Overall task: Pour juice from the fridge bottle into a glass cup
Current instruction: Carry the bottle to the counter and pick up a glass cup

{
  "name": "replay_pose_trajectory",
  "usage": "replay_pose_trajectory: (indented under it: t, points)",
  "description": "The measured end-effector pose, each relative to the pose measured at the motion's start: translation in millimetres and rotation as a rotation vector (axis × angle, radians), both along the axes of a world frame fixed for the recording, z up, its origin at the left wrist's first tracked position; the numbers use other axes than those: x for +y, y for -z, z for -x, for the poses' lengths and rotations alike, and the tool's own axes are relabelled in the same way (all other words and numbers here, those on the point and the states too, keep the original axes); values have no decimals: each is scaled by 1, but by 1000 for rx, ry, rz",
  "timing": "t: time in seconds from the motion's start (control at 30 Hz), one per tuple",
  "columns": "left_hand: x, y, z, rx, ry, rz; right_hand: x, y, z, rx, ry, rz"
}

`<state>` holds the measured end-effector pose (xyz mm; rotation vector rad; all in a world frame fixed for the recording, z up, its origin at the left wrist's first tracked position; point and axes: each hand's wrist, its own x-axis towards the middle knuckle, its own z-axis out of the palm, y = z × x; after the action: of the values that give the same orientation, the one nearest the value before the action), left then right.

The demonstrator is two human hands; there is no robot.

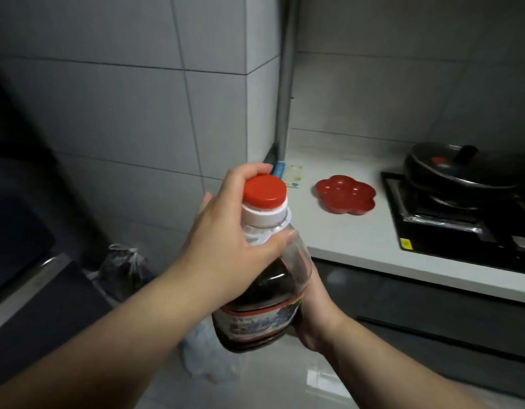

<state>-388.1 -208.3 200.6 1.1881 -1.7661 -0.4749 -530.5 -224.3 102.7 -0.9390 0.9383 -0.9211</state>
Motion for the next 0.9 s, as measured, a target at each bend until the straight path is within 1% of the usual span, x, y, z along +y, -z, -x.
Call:
replay_pose_trajectory:
  t: [0.07, 0.13, 0.17, 0.27, 0.37, 0.47, 0.63, 0.8, 0.9]
  points:
    - [-3, -7, 49, 61, 34, 37, 7, -7, 51, -12, 36, 27]
    - [-5, -13, 99, 128, 57, 70, 14, -17, 104, -24, 85, 122]
    - [-5, -16, 124, 165, 71, 86, 16, -24, 130, -8, 146, 217]
    - [-5, -23, 185, 266, 125, 155, 22, -45, 198, 150, 306, 514]
    - [-6, -36, 247, 294, 211, 190, 29, -56, 258, 219, 375, 661]
    - [-10, -48, 300, 281, 303, 187, 32, -59, 307, 233, 442, 709]
    - [-30, -56, 364, 253, 428, 148, 33, -65, 365, 290, 568, 733]
    - [-57, -62, 426, 209, 610, 133, 31, -91, 424, 522, 658, 754]
    - [-63, -62, 464, 193, 696, 121, 34, -118, 453, 700, 648, 760]
